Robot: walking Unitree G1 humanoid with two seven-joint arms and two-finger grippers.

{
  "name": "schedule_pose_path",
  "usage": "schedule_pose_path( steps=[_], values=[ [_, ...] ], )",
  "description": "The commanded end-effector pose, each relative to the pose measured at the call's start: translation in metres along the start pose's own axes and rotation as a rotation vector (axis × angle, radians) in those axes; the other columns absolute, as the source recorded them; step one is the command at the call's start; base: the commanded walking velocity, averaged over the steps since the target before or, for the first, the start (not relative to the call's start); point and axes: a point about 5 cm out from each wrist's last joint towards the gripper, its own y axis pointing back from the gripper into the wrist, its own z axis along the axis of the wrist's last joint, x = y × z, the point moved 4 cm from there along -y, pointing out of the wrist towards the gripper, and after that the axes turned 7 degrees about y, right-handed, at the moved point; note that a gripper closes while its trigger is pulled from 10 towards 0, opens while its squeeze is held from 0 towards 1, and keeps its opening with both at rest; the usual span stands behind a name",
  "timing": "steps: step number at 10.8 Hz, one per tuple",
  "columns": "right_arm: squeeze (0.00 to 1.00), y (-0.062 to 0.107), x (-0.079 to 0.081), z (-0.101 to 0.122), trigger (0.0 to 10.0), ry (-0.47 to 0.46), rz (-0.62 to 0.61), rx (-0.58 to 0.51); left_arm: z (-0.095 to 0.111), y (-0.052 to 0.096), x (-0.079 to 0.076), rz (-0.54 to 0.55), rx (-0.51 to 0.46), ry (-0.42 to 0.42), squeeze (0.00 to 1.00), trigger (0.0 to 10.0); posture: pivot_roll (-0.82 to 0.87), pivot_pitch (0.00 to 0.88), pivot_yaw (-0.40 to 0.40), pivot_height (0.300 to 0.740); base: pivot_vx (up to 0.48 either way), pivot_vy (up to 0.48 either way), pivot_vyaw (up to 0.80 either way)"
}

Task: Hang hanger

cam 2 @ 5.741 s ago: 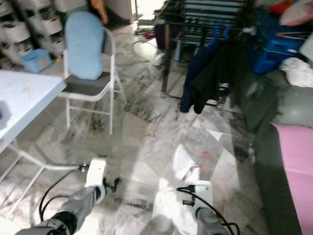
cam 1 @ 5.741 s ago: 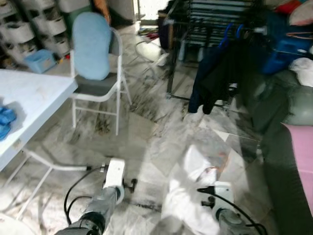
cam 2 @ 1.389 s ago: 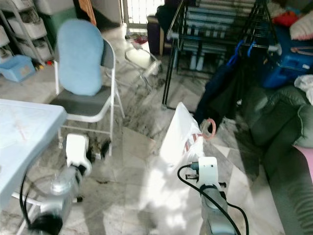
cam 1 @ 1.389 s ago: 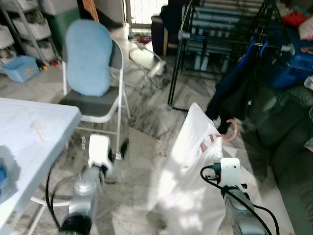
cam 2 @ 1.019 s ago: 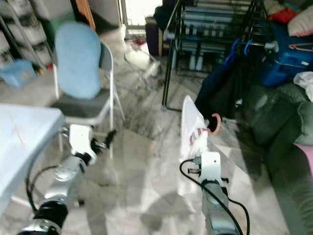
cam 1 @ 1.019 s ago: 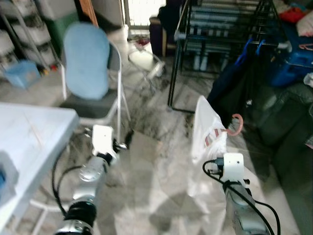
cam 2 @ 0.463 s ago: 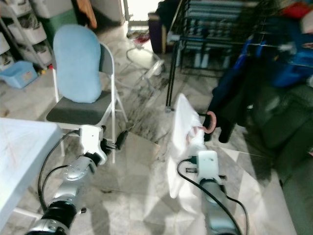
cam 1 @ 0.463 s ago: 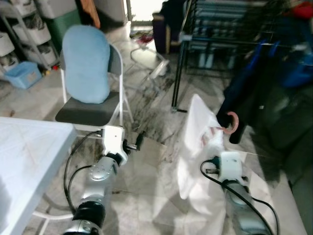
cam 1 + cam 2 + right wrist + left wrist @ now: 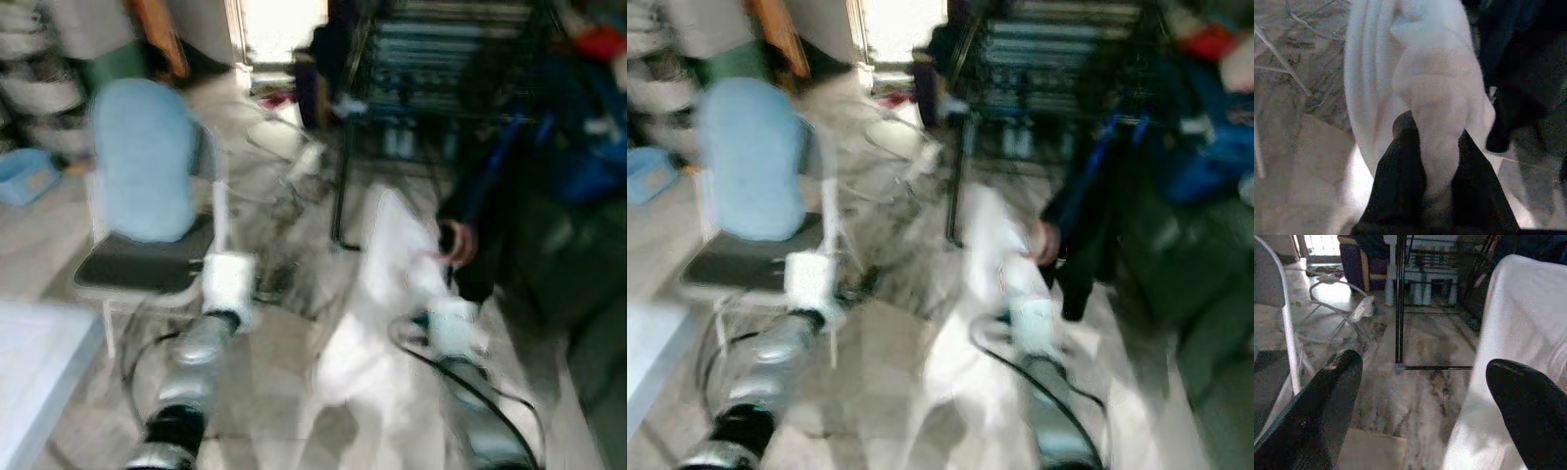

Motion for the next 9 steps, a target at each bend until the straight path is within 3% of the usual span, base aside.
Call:
schedule_pose_path(
  steps=[1,6,9],
  values=[
    [0.0,-0.001,-0.012,0.009,10.0,0.004,-0.035,-0.037,0.001,-0.004,-0.012,-0.036,0.001,0.005,0.0,10.0,-0.19,0.0,0.041,0.74,0.461,0.0,0.0],
    [0.0,-0.001,-0.005,0.003,10.0,-0.019,0.037,-0.007,-0.002,-0.004,-0.012,-0.024,0.012,0.013,0.0,10.0,-0.19,0.0,0.035,0.74,0.459,0.0,0.0],
    [0.0,-0.006,0.002,0.015,10.0,0.003,0.068,-0.038,0.0,-0.007,-0.013,-0.018,0.01,0.011,0.0,10.0,-0.19,0.0,0.039,0.74,0.45,0.0,0.0]
  ],
)
